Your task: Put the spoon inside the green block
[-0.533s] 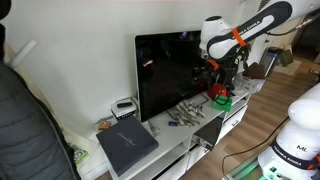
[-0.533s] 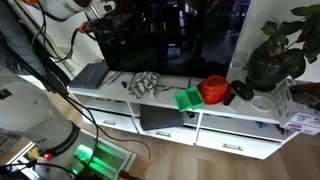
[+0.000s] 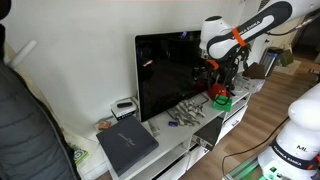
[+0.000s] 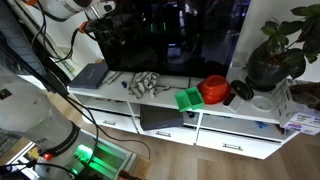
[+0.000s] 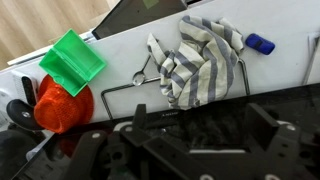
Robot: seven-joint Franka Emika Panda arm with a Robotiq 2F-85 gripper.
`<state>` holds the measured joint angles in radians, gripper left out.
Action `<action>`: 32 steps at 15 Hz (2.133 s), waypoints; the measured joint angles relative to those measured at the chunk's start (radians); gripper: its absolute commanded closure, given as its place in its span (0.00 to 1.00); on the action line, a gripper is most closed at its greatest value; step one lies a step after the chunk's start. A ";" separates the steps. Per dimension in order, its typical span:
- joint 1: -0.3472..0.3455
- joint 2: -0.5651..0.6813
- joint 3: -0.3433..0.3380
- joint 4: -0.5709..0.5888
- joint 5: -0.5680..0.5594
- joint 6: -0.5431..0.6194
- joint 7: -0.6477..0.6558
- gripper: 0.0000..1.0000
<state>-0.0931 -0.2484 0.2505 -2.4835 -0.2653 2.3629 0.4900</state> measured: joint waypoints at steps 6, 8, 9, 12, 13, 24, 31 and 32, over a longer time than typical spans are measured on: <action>0.000 0.000 0.000 0.000 0.000 0.000 0.000 0.00; 0.000 0.000 0.000 0.000 0.000 0.000 0.000 0.00; 0.000 0.000 0.000 0.000 0.000 0.000 0.000 0.00; 0.000 0.000 0.000 0.000 0.000 0.000 0.000 0.00; 0.005 0.000 -0.005 0.000 0.000 0.000 0.000 0.00; -0.005 0.182 -0.205 -0.066 0.006 0.194 -0.021 0.00; -0.009 0.397 -0.312 -0.045 0.204 0.417 -0.202 0.00; -0.010 0.429 -0.319 -0.034 0.229 0.450 -0.224 0.00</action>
<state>-0.1029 0.1810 -0.0682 -2.5180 -0.0361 2.8130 0.2662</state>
